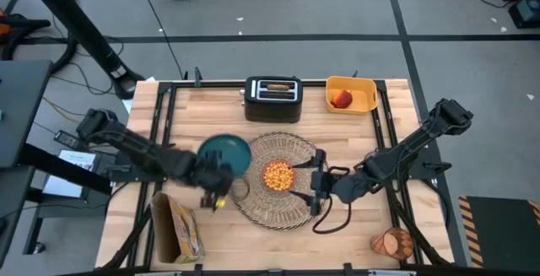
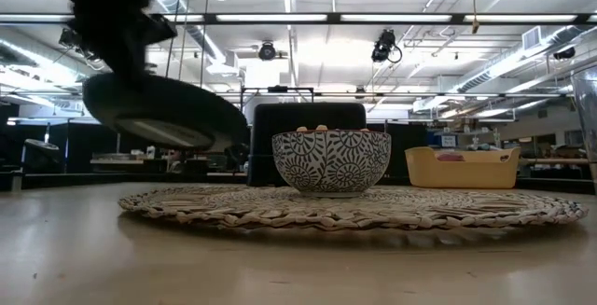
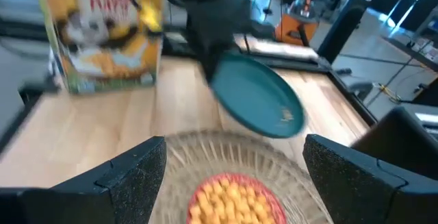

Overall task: Arrange a breakfast setting
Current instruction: Put the dark green plate on the brown table mat

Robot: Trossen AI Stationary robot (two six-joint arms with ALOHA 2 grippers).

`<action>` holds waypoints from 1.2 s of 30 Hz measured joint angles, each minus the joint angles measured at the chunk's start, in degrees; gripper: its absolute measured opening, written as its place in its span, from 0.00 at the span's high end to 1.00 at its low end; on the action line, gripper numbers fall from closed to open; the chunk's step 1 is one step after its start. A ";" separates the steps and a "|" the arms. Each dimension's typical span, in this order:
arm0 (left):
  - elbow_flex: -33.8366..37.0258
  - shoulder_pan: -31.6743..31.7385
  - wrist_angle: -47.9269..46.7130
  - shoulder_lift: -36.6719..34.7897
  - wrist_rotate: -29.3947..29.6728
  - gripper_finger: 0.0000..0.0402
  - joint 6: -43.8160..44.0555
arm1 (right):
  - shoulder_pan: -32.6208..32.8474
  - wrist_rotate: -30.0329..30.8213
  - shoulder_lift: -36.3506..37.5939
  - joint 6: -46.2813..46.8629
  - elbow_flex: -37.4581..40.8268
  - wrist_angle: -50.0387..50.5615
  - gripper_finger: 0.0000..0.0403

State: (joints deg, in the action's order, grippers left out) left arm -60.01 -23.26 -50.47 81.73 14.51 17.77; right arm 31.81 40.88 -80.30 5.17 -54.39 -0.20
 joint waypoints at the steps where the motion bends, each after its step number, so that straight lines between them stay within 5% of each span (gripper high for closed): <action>1: 0.00 -1.78 0.36 0.00 -0.44 0.96 -1.37 | 0.00 -0.03 -0.05 0.35 0.00 1.09 0.14; 18: -0.02 -15.38 2.52 0.00 -7.46 0.96 -12.31 | -1.68 -0.48 -0.14 2.19 0.00 4.62 0.14; 36: -0.04 -15.59 12.59 7.49 -7.32 0.96 -18.69 | -2.43 -1.75 -0.20 2.62 0.07 8.12 0.13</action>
State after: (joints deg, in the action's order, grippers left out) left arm -60.05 -38.86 -37.88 89.22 7.19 -0.93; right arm 29.39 39.13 -80.50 7.79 -54.33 7.92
